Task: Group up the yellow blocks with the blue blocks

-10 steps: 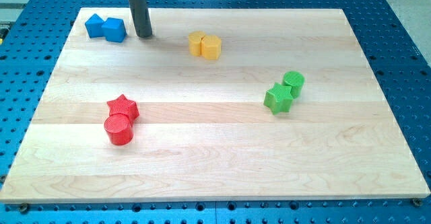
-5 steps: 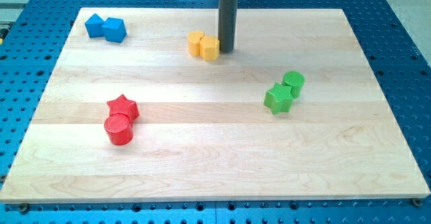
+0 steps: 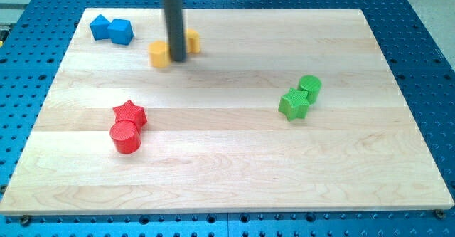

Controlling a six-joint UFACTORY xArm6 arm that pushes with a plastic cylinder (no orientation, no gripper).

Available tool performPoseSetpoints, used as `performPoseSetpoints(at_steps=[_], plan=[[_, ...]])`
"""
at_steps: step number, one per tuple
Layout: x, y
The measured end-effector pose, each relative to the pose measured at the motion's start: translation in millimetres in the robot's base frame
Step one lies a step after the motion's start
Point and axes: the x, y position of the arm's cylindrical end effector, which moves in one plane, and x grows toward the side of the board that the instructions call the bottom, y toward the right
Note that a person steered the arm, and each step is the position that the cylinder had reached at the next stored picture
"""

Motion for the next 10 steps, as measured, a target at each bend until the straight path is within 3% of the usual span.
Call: performPoseSetpoints(at_steps=[1,2,3,5,6,7,8,9,10], plan=[[40,-40],[48,-75],[25,-113],[13,-132],[-1,-113],[17,-83],[44,12],[19,67],[-10,72]])
